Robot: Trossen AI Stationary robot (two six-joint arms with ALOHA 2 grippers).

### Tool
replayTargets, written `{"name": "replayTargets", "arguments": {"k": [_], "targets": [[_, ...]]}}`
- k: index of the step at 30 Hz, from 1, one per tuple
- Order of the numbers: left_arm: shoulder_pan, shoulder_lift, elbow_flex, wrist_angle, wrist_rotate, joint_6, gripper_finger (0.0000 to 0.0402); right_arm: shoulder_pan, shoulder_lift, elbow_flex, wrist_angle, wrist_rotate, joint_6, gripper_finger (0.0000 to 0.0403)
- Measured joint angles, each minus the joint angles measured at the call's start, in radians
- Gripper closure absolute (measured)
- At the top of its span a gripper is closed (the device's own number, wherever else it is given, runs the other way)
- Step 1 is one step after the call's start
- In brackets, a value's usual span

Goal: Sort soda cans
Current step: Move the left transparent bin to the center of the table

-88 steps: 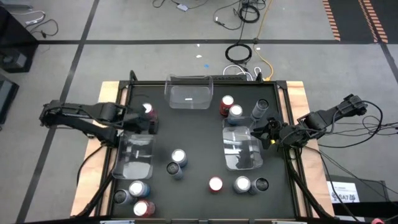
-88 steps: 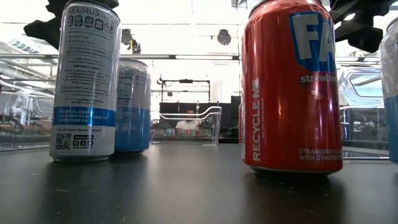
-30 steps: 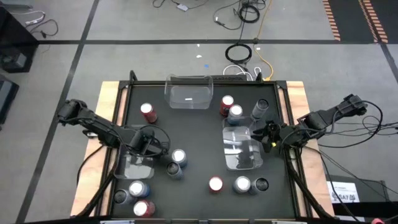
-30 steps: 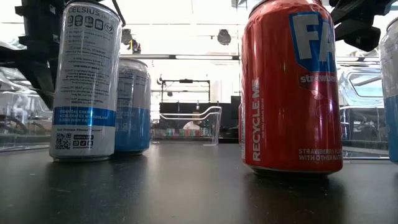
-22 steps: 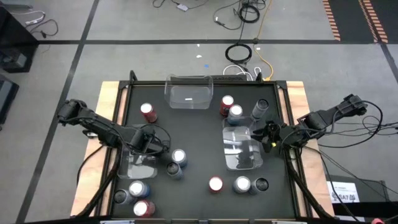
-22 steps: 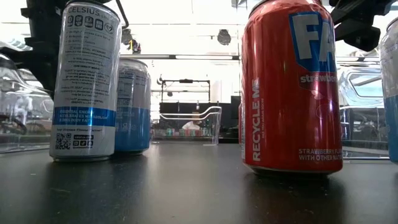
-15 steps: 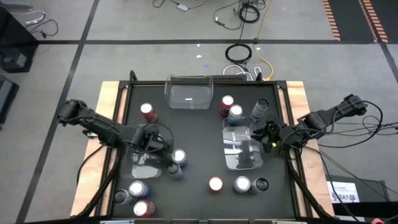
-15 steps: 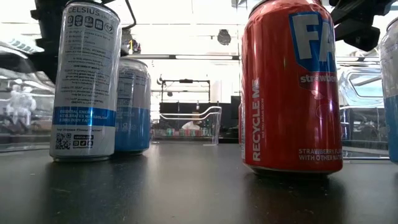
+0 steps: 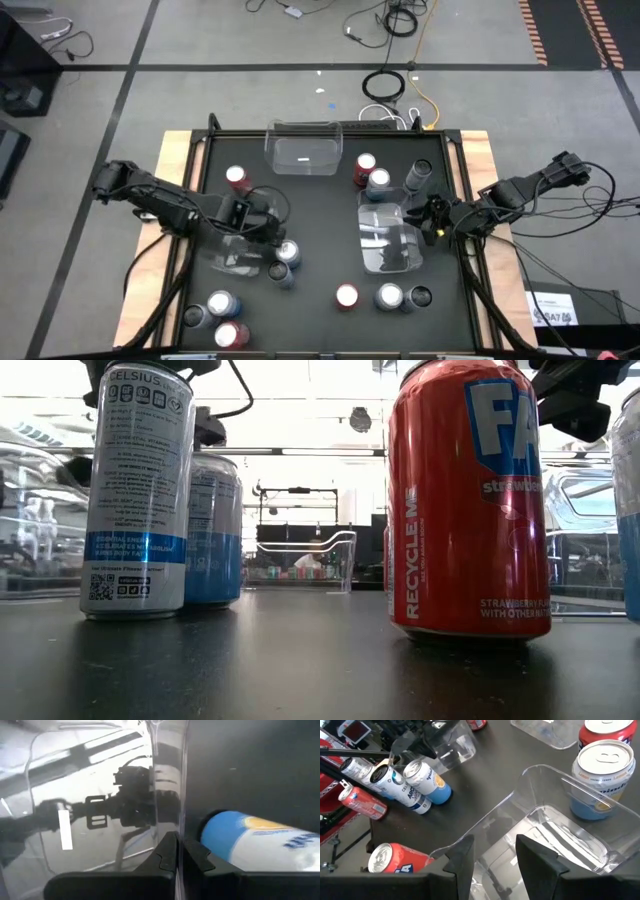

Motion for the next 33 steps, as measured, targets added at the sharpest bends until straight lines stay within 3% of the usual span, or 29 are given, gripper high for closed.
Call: {"name": "replayTargets", "arguments": {"k": [7,33], "targets": [[0.078,0.0,0.0,0.038,0.035,0.153,0.0389,0.0,0.0,0.0,0.023,0.005,-0.002,0.0266],[0.343,0.0,0.0,0.172,0.043,0.197,0.0389,0.0,0.0,0.0,0.027,0.005,0.018,0.0266]]}}
